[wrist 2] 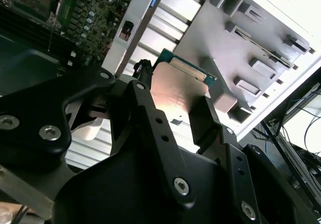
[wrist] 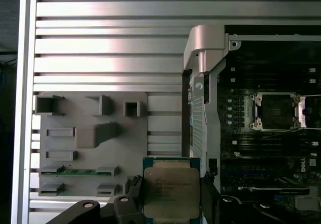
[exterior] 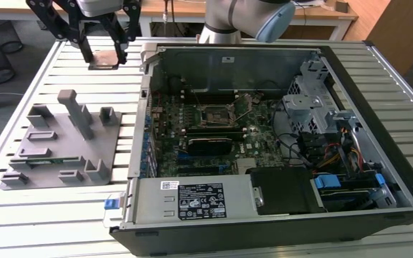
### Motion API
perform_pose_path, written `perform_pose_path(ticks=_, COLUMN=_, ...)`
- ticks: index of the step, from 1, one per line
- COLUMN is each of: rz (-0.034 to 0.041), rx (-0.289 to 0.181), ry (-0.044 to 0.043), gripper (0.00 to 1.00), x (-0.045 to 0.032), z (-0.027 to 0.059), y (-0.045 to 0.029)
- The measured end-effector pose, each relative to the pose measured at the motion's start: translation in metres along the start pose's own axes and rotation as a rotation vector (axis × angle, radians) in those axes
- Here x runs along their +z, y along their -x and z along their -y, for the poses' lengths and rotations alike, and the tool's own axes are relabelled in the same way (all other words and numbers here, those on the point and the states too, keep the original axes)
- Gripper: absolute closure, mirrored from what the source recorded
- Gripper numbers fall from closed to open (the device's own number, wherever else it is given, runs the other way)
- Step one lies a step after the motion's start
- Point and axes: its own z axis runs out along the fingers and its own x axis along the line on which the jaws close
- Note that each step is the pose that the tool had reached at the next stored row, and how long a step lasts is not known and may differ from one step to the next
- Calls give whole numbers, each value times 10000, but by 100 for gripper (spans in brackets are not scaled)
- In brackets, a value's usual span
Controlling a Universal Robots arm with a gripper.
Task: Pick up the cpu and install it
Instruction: 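Pick up the cpu and move it towards the insertion slot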
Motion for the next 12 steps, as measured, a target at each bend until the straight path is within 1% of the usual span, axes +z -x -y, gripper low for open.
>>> perform_pose_path(ticks=12, rz=0, rx=1, ry=0, gripper=46, x=0, z=-1, y=145)
